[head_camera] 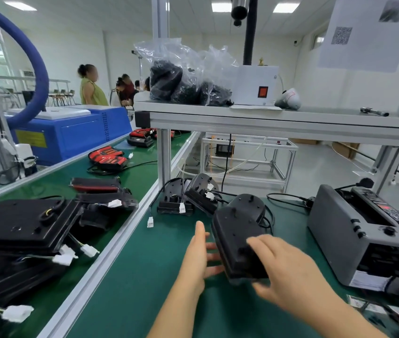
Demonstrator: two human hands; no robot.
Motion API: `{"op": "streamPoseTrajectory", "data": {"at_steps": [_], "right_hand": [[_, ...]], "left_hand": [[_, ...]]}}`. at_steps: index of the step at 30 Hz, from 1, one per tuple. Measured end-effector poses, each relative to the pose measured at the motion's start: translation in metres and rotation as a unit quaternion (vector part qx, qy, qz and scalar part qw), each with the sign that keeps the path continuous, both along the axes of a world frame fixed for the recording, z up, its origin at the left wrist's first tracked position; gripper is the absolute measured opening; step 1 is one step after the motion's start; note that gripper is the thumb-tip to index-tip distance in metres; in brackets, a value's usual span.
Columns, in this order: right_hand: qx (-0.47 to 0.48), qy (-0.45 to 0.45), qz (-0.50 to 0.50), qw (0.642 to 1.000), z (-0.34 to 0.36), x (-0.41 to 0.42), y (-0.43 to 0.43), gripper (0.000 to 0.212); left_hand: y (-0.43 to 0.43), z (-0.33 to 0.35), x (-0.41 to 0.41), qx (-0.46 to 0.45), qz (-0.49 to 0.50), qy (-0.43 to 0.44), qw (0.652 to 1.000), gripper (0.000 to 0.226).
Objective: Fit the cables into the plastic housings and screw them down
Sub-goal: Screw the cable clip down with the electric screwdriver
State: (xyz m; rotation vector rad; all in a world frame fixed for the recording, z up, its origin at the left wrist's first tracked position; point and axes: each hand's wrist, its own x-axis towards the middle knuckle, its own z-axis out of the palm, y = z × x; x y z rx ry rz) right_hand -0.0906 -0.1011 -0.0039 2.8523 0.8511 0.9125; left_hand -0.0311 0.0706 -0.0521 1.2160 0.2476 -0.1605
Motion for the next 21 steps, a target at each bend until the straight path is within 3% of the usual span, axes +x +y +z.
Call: {"op": "streamPoseTrajectory", "data": {"at_steps": [4,8,11,12,14,19,21], "right_hand": [[-0.031,0.028,0.011,0.999,-0.015,-0.018,0.008,0.072],[-0.024,0.019,0.0,1.0,-0.025,-0.031,0.018,0.06],[-0.011,-0.028,0.003,1.0,-0.034,-0.039,0.027,0.021],[0.002,-0.029,0.0,1.0,-0.037,-0.041,0.031,0.017],[0.022,-0.035,-0.002,0.999,-0.044,-0.045,0.038,0.029],[0.026,-0.046,0.017,0.998,-0.046,-0.052,0.046,0.024],[0.034,-0.01,0.019,0.999,-0.045,-0.054,0.045,0.023]], "left_hand": [[0.029,0.008,-0.009,0.063,-0.07,-0.003,0.996,0.053],[0.039,0.001,-0.02,0.167,-0.123,0.013,0.978,0.072],[0.044,-0.006,-0.026,0.208,-0.141,0.003,0.968,0.047],[0.046,-0.006,-0.027,0.211,-0.15,0.0,0.966,0.038],[0.049,-0.006,-0.029,0.214,-0.169,-0.004,0.962,0.03],[0.052,-0.008,-0.032,0.222,-0.187,-0.016,0.957,0.029],[0.052,-0.008,-0.033,0.227,-0.196,-0.021,0.954,0.028]]}}
